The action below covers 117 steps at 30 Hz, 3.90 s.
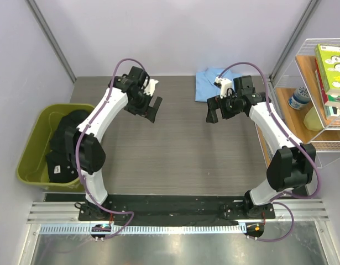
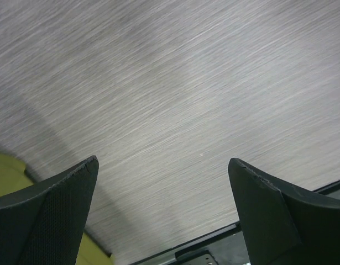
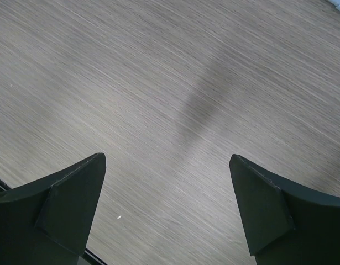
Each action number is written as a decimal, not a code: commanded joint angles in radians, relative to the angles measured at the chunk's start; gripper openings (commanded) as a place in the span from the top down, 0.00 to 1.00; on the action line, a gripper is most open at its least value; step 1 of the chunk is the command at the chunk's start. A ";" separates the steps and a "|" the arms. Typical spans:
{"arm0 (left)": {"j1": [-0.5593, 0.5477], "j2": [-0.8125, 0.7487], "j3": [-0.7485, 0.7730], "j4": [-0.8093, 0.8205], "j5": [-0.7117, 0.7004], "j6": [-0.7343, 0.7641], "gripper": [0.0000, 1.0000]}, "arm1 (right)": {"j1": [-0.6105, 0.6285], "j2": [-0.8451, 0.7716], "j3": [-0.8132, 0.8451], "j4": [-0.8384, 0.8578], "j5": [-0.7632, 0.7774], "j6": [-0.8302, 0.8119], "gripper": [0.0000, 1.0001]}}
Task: Fold and stack the long sleeve shirts
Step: Grab the shirt from the pile, then move the shirt to the center of the board
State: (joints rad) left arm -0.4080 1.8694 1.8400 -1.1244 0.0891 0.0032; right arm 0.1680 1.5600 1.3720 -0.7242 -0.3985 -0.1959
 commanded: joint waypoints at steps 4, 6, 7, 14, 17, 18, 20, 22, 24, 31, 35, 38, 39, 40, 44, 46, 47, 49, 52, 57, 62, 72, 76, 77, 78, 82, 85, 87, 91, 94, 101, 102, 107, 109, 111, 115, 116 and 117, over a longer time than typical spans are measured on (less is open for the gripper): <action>0.087 -0.131 0.094 0.019 0.146 0.050 0.00 | -0.002 0.017 0.061 0.012 -0.045 -0.005 0.00; 0.116 -0.157 0.116 -0.003 0.150 0.073 0.00 | -0.002 0.043 0.084 0.012 -0.056 -0.004 0.00; 0.159 -0.188 0.120 -0.015 0.182 0.078 0.00 | -0.002 0.051 0.091 0.011 -0.066 -0.004 0.00; 0.509 -0.301 0.162 -0.211 0.372 0.199 0.00 | -0.002 0.113 0.150 0.003 -0.105 0.009 0.00; 0.655 -0.383 0.102 -0.294 0.382 0.311 0.00 | -0.001 0.129 0.150 0.005 -0.112 0.009 0.00; 0.732 -0.409 0.067 -0.302 0.380 0.363 0.00 | -0.001 0.143 0.150 0.005 -0.117 0.012 0.00; 0.806 -0.467 -0.074 -0.308 0.370 0.421 0.00 | 0.001 0.158 0.151 0.009 -0.134 0.019 0.00; 0.899 -0.492 -0.218 -0.279 0.342 0.487 0.00 | 0.004 0.181 0.153 0.014 -0.143 0.032 0.00; 0.934 -0.503 -0.292 -0.229 0.316 0.517 0.00 | 0.011 0.195 0.163 0.014 -0.149 0.036 0.00; 0.939 -0.520 -0.550 0.069 0.112 0.650 0.00 | 0.027 0.230 0.208 -0.032 -0.175 0.004 0.00; 0.943 -0.477 -0.645 0.214 0.037 0.718 0.00 | 0.025 0.233 0.208 -0.058 -0.165 -0.019 0.00; 0.945 -0.435 -0.688 0.299 0.031 0.741 0.00 | 0.025 0.232 0.203 -0.064 -0.158 -0.027 0.00; 0.945 -0.420 -0.699 0.322 0.032 0.748 0.00 | 0.027 0.233 0.202 -0.066 -0.157 -0.028 0.00; 0.945 -0.406 -0.725 0.360 0.035 0.753 0.00 | 0.027 0.235 0.200 -0.067 -0.157 -0.028 0.00; 0.945 -0.264 -0.746 0.431 -0.001 0.738 0.00 | 0.027 0.253 0.220 -0.078 -0.158 -0.031 0.00; 0.945 -0.225 -0.758 0.434 -0.015 0.735 0.00 | 0.024 0.264 0.237 -0.084 -0.157 -0.036 0.00; 0.943 -0.214 -0.765 0.428 -0.012 0.738 0.00 | 0.027 0.267 0.240 -0.086 -0.157 -0.037 0.00; 0.943 -0.207 -0.777 0.414 0.001 0.741 0.00 | 0.027 0.270 0.248 -0.086 -0.155 -0.037 0.00; 0.946 -0.207 -0.725 0.300 0.044 0.716 0.41 | 0.025 0.265 0.251 -0.086 -0.160 -0.037 0.00; 1.002 -0.275 -0.388 -0.039 0.296 0.621 1.00 | 0.025 0.256 0.248 -0.086 -0.174 -0.034 0.00; 0.988 -0.388 -0.047 -0.100 0.500 0.448 1.00 | 0.025 0.238 0.239 -0.086 -0.194 -0.031 0.00; 0.505 -0.360 0.439 0.211 0.499 0.085 1.00 | 0.022 0.170 0.200 -0.069 -0.175 -0.031 0.00; 0.228 -0.294 0.550 0.296 0.472 0.037 1.00 | 0.011 0.138 0.188 -0.058 -0.171 -0.022 0.00; 0.191 -0.270 0.568 0.322 0.475 0.029 1.00 | 0.007 0.132 0.185 -0.054 -0.171 -0.019 0.00; 0.120 -0.254 0.583 0.333 0.475 0.021 1.00 | -0.002 0.124 0.177 -0.050 -0.171 -0.013 0.00; 0.046 -0.233 0.556 0.382 0.478 -0.047 1.00 | -0.028 0.094 0.164 -0.041 -0.169 -0.011 0.00; 0.058 -0.271 0.415 0.373 0.395 -0.040 1.00 | -0.056 0.069 0.159 -0.044 -0.165 -0.014 0.00; 0.099 -0.302 0.320 0.379 0.348 -0.045 1.00 | -0.071 0.051 0.154 -0.055 -0.168 -0.020 0.00; 0.140 -0.357 0.333 0.303 0.353 0.035 1.00 | -0.079 0.014 0.118 -0.081 -0.186 -0.066 0.00; 0.089 -0.374 0.370 0.223 0.360 0.170 1.00 | -0.079 -0.012 0.073 -0.084 -0.197 -0.092 0.00; -0.179 -0.267 0.361 0.023 0.328 0.265 0.76 | -0.084 0.021 0.087 -0.150 -0.220 -0.135 0.00; -0.222 -0.250 0.348 0.003 0.321 0.262 0.33 | -0.091 0.026 0.088 -0.150 -0.223 -0.134 0.00; -0.201 -0.233 0.294 -0.003 0.270 0.167 0.00 | -0.110 0.038 0.095 -0.175 -0.209 -0.140 0.00; -0.118 -0.279 0.243 0.024 0.309 0.118 0.00 | -0.110 0.034 0.088 -0.191 -0.206 -0.166 0.00; 0.010 -0.306 0.132 0.028 0.381 0.087 0.00 | -0.107 0.037 0.087 -0.221 -0.236 -0.203 0.00; 0.118 -0.311 -0.096 0.035 0.391 0.104 0.06 | -0.037 0.052 0.078 -0.261 -0.243 -0.257 0.01; 0.135 -0.306 -0.146 0.046 0.383 0.107 0.08 | -0.013 0.054 0.072 -0.264 -0.238 -0.281 0.02; 0.136 -0.296 -0.204 0.044 0.373 0.115 0.13 | 0.022 0.061 0.068 -0.264 -0.228 -0.292 0.04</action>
State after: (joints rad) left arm -0.2943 1.5879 1.7931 -1.0756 0.4419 0.1276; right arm 0.0898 1.6093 1.4399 -0.9504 -0.6086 -0.4034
